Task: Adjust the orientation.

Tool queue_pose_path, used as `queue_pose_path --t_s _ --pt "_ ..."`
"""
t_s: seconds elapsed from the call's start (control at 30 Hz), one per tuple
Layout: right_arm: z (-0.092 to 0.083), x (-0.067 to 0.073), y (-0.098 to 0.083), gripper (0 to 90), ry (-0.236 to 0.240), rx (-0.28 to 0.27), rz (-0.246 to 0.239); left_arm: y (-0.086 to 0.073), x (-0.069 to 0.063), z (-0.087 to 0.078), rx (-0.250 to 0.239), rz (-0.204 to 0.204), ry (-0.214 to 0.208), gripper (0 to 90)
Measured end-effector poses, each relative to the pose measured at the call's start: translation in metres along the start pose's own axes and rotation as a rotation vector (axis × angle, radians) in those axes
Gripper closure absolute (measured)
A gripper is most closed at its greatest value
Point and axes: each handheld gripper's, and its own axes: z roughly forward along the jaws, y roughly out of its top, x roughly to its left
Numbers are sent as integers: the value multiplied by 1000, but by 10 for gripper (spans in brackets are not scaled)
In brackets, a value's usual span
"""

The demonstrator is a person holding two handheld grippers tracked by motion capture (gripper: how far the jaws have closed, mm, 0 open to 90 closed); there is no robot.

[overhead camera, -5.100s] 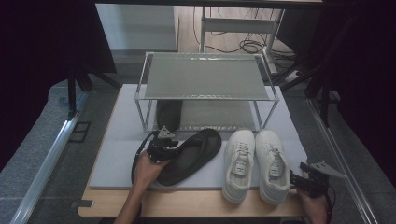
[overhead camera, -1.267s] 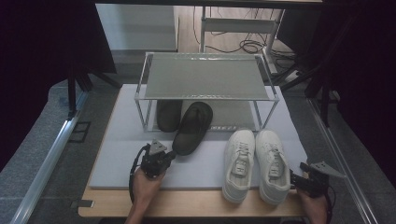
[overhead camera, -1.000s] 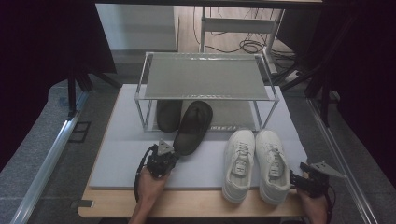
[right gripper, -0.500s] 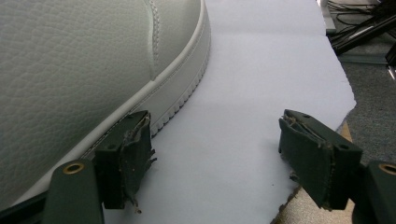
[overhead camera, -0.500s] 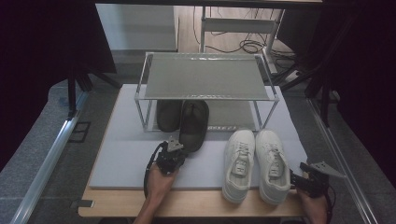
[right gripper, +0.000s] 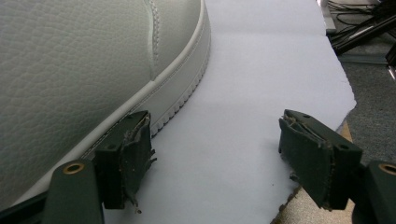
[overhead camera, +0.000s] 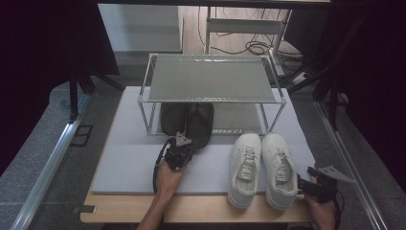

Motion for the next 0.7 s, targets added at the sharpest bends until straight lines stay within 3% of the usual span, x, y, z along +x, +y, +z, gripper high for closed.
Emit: queue_pose_path --t_s 0.53,0.7 --pt "0 0 0 259 0 1 -2 17 16 22 -9 -43 30 891" --pt "0 0 0 259 0 1 -2 21 19 26 -4 -40 44 891"
